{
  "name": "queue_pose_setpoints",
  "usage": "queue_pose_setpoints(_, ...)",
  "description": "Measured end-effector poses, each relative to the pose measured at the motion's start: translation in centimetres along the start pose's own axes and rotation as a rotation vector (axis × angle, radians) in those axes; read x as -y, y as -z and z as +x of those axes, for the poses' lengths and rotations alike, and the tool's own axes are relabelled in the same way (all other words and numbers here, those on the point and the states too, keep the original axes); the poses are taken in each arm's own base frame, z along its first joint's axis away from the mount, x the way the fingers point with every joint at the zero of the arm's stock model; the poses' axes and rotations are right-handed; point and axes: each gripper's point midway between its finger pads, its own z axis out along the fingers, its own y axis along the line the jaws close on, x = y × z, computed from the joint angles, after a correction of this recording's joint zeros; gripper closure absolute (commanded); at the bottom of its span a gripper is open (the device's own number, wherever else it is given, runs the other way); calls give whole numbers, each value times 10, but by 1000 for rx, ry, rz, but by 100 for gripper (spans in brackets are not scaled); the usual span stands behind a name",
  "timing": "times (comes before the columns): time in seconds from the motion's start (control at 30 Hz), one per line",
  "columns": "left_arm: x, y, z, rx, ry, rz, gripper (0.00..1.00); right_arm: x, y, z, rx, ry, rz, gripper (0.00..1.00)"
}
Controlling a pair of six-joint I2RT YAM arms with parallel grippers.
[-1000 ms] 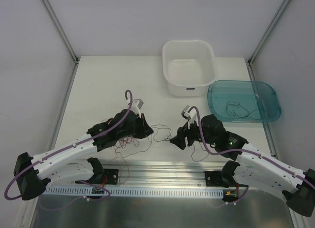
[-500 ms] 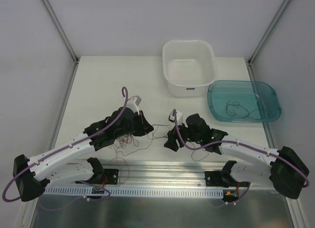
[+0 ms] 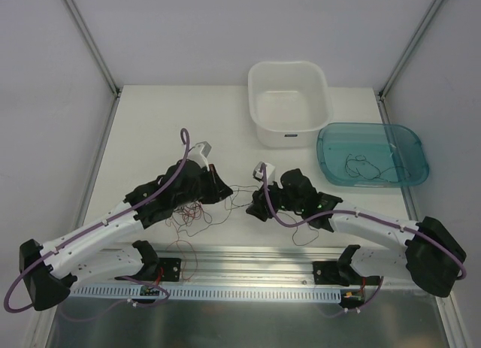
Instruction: Untangle the cables
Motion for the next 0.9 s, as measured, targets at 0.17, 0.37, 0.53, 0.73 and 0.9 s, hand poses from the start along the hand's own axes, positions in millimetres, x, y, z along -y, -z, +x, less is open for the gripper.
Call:
queue_pose_setpoints(0.17, -3, 2, -14, 30, 23, -13, 100, -3, -8, 6, -26, -6, -34, 88)
queue_pose_setpoints(0.37, -28, 9, -64, 135, 98, -80, 100, -8, -6, 11, -45, -16, -56, 99)
queue_pose_setpoints(0.53, -77, 30, -142, 306, 168, -221, 100, -14, 12, 3, -24, -8, -59, 99)
queue_pose_setpoints(0.73, -159, 42, -184, 359, 230, -437, 94, -18, 50, -16, 53, 3, -37, 99)
queue_pose_setpoints(0.9, -214, 36, -154, 249, 268, -566, 61, -21, 67, -35, 86, -25, -17, 99)
